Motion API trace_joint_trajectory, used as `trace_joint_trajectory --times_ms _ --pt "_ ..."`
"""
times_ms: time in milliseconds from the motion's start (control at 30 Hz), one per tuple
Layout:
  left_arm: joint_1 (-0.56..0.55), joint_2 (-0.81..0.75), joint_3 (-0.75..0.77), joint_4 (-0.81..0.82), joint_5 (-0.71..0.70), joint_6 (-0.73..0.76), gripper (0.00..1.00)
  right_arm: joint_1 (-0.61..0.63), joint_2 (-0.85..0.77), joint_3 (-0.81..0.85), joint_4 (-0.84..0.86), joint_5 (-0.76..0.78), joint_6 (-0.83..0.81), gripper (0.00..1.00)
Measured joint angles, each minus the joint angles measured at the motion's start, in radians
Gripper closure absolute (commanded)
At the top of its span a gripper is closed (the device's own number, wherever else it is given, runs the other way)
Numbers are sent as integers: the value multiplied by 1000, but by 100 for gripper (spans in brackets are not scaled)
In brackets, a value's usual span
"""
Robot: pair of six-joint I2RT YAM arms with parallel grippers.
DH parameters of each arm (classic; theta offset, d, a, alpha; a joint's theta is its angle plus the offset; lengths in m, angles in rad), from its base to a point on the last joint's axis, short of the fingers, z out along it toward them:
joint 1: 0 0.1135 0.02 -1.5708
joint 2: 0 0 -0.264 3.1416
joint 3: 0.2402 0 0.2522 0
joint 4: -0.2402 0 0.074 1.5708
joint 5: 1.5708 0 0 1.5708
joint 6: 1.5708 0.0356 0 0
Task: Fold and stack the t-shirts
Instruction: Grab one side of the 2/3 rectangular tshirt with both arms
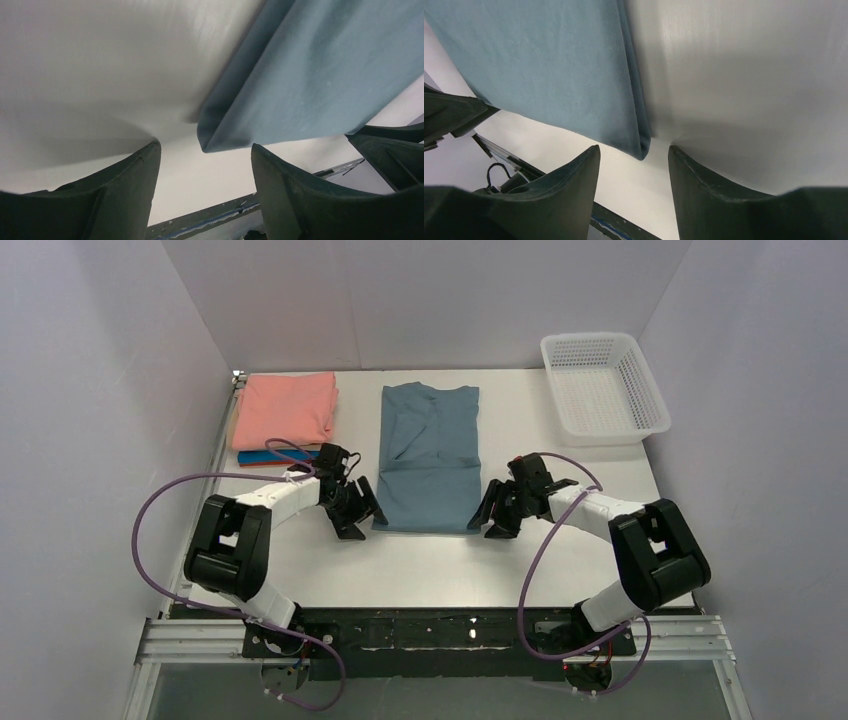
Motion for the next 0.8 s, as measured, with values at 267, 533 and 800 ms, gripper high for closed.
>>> trace_joint_trajectory --times_ms 267,533,800 --pt "1 52 -4 67 15 -42 52 10 41 0 64 19 61 56" --pt "1 128 -2 148 98 -79 100 10 92 0 130 1 106 99" --pt "1 131 -15 174 124 -90 100 10 96 0 128 0 101 99"
